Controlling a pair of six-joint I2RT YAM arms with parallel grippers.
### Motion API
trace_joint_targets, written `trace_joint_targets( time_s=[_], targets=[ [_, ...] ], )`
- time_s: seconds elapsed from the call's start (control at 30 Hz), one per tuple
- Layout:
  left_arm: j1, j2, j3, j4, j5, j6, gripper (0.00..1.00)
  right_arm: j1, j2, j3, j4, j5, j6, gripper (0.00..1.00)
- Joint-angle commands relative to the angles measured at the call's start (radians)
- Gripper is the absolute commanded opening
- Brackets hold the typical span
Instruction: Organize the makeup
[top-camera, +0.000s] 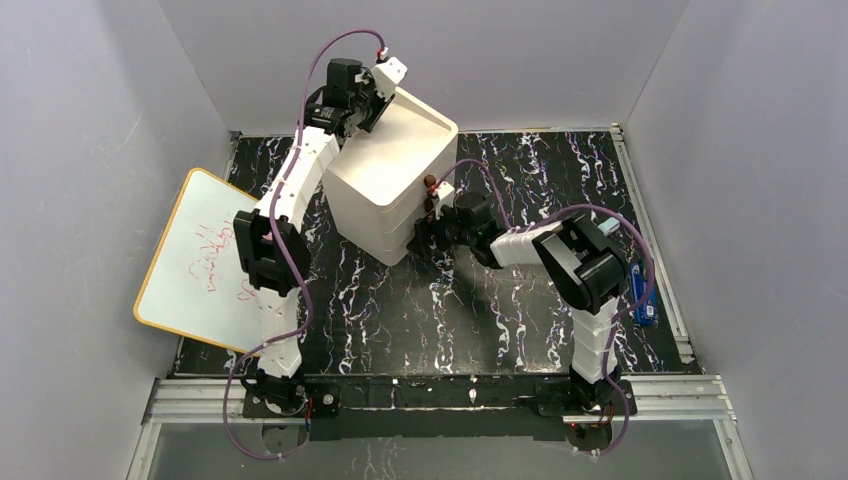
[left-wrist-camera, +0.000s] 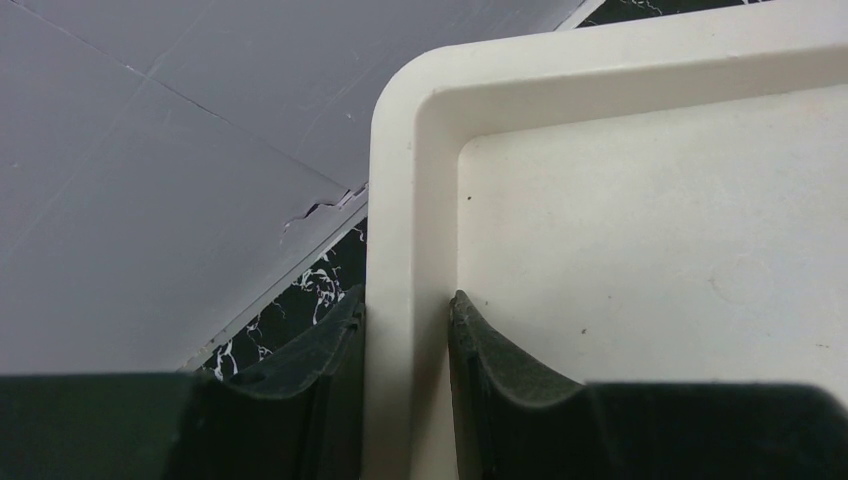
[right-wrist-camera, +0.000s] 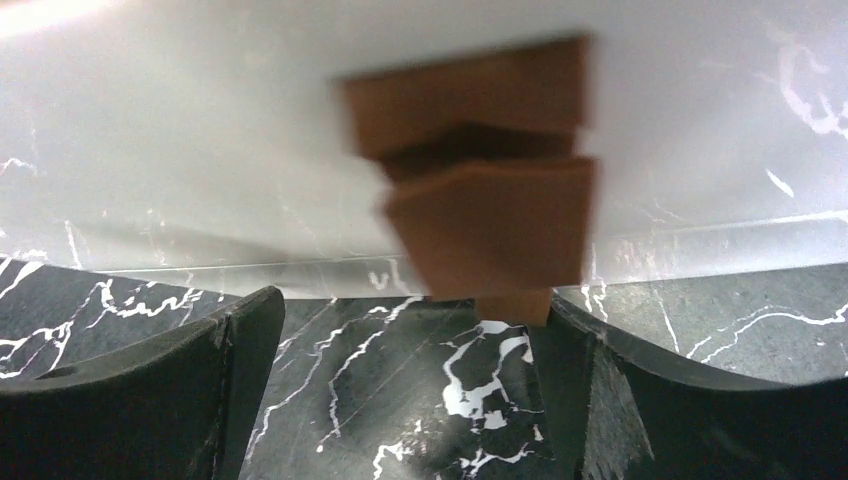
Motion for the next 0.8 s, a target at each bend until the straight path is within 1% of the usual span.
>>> trace_joint_targets(
  time_s=[0.0, 0.07, 0.1, 0.13, 0.2, 0.27, 0.3, 0.37, 0.43, 0.6, 0.63, 0.67, 0.73, 0.77],
  targets=[
    [-0.017, 0.013, -0.068, -0.242, 0.084, 0.027, 0.00, 0.057, -0.130, -0.006, 0.030, -0.029, -0.082, 0.99],
    [0.002, -0.007, -0.062, -0.246, 0.112, 0.018, 0.01, 0.059, -0.182, -0.026, -0.028, -0.016, -0.112, 0.99],
    [0.013, -0.016, -0.058, -0.250, 0.134, 0.016, 0.04, 0.058, -0.206, -0.033, -0.064, -0.012, -0.124, 0.99],
    [0.025, -0.027, -0.055, -0.254, 0.158, 0.015, 0.14, 0.059, -0.230, -0.042, -0.094, -0.005, -0.140, 0.99],
    [0.043, -0.045, -0.053, -0.249, 0.178, 0.001, 0.46, 0.059, -0.273, -0.046, -0.161, 0.015, -0.178, 0.99],
    [0.055, -0.058, -0.052, -0.244, 0.188, -0.006, 0.61, 0.058, -0.307, -0.041, -0.219, 0.041, -0.200, 0.99],
    [0.061, -0.064, -0.054, -0.241, 0.192, -0.011, 0.65, 0.058, -0.323, -0.034, -0.244, 0.049, -0.211, 0.99],
    [0.078, -0.080, -0.060, -0.222, 0.204, -0.029, 0.67, 0.058, -0.353, -0.014, -0.295, 0.076, -0.232, 0.99],
    [0.099, -0.096, -0.053, -0.197, 0.239, -0.062, 0.72, 0.059, -0.388, 0.009, -0.342, 0.097, -0.242, 0.99],
    [0.131, -0.136, 0.021, -0.140, 0.278, -0.136, 0.83, 0.056, -0.510, 0.074, -0.410, 0.134, -0.281, 0.99],
    [0.132, -0.154, 0.017, -0.107, 0.267, -0.150, 0.87, 0.056, -0.533, 0.092, -0.415, 0.163, -0.282, 0.99],
    [0.132, -0.174, 0.007, -0.071, 0.259, -0.161, 0.89, 0.057, -0.553, 0.117, -0.429, 0.199, -0.281, 0.99],
    [0.132, -0.231, -0.031, 0.011, 0.244, -0.183, 0.98, 0.058, -0.584, 0.174, -0.463, 0.295, -0.264, 0.99],
    [0.133, -0.260, -0.055, 0.059, 0.238, -0.202, 0.98, 0.056, -0.595, 0.198, -0.482, 0.363, -0.261, 0.99]
  ],
)
